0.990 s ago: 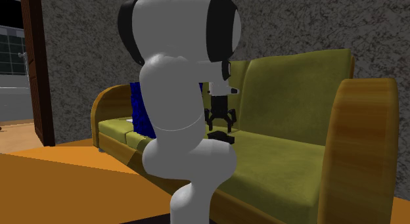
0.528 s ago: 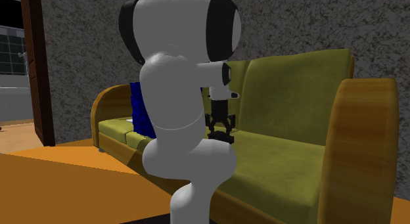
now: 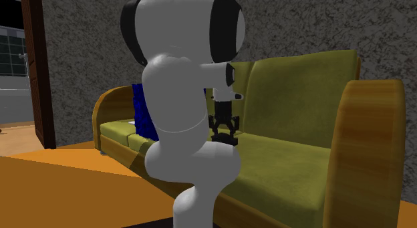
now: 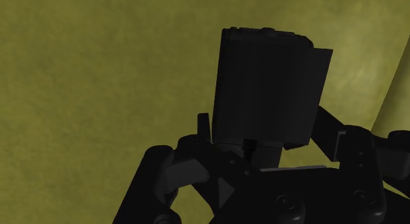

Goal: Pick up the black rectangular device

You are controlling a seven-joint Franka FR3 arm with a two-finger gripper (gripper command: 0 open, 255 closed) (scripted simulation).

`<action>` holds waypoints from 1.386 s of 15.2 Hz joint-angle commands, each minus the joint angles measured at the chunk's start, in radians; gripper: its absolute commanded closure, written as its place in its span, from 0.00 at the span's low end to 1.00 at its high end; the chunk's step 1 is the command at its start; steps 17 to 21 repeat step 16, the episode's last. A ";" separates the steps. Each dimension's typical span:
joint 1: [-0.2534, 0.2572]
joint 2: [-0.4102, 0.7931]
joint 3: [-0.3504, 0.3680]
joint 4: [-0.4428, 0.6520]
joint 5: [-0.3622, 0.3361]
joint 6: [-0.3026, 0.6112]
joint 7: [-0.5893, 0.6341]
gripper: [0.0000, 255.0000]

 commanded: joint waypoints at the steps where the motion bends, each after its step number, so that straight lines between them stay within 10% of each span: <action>1: 0.001 -0.004 0.002 0.017 0.002 -0.023 -0.001 1.00; 21: 0.006 -0.010 0.016 0.189 0.016 -0.201 -0.009 1.00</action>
